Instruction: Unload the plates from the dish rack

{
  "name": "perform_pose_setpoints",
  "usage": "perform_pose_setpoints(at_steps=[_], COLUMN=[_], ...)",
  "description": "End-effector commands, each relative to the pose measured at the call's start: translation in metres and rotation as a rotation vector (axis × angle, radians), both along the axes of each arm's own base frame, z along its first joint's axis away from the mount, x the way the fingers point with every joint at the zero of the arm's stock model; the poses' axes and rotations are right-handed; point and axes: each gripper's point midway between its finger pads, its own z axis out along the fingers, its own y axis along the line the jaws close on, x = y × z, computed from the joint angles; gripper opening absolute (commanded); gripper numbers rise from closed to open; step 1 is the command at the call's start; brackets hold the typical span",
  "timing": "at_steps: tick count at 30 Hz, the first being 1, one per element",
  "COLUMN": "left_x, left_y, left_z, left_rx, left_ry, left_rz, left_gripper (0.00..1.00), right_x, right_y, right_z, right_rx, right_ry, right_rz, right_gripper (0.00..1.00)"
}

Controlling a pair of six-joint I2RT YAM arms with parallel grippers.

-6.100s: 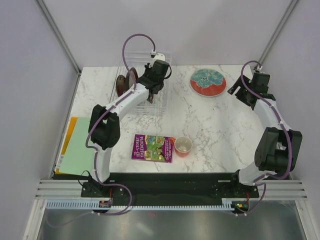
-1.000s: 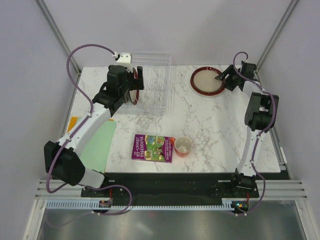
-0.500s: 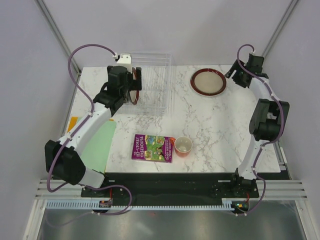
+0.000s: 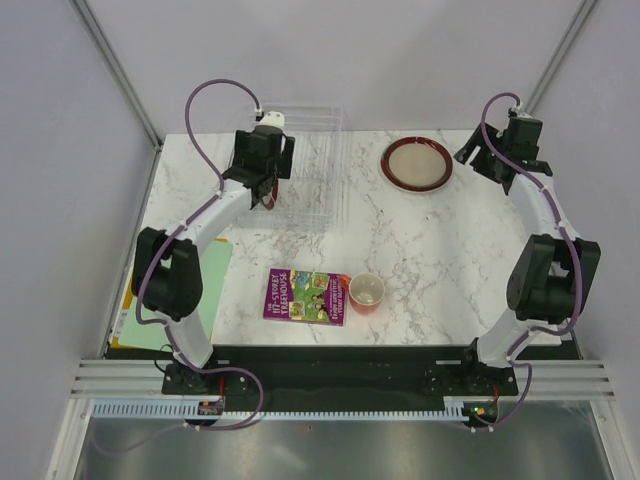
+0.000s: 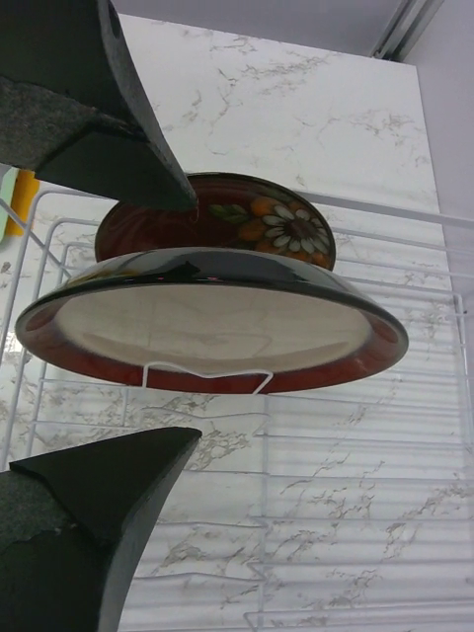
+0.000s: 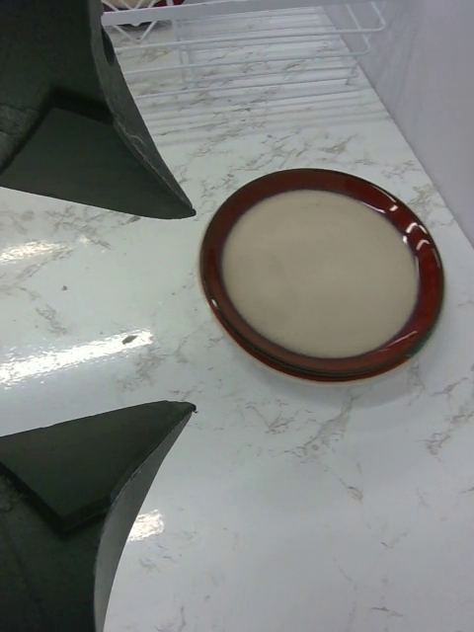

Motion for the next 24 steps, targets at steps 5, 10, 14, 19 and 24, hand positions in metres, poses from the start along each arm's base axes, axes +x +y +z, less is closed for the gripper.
perform_pose_setpoints(at_steps=[5,10,14,19,24], left_x=[0.021,0.020,0.018,0.019,0.021], left_y=[0.014,0.015,0.015,0.017,0.020], left_z=[0.016,0.011,0.013,0.022,0.043], left_rx=[0.073,0.072,0.059,0.056,0.089], left_ry=[-0.048,-0.039,-0.041,-0.058,-0.107], left_rz=[0.087,0.096,0.104,0.122,0.183], left_gripper=[0.79,0.40,0.09,0.02,0.02], right_x=[-0.021,-0.026,-0.029,-0.035,-0.041], right_y=[0.010,0.013,0.015,0.017,0.019], right_z=[0.024,0.020,0.019,0.013,0.010], right_rx=[0.012,0.017,0.025,0.028,0.034], right_ry=[-0.063,-0.053,-0.052,-0.039,-0.035], right_rz=[0.024,0.034,0.039,0.046,0.049], right_gripper=[0.80,0.80,0.80,0.79,0.79])
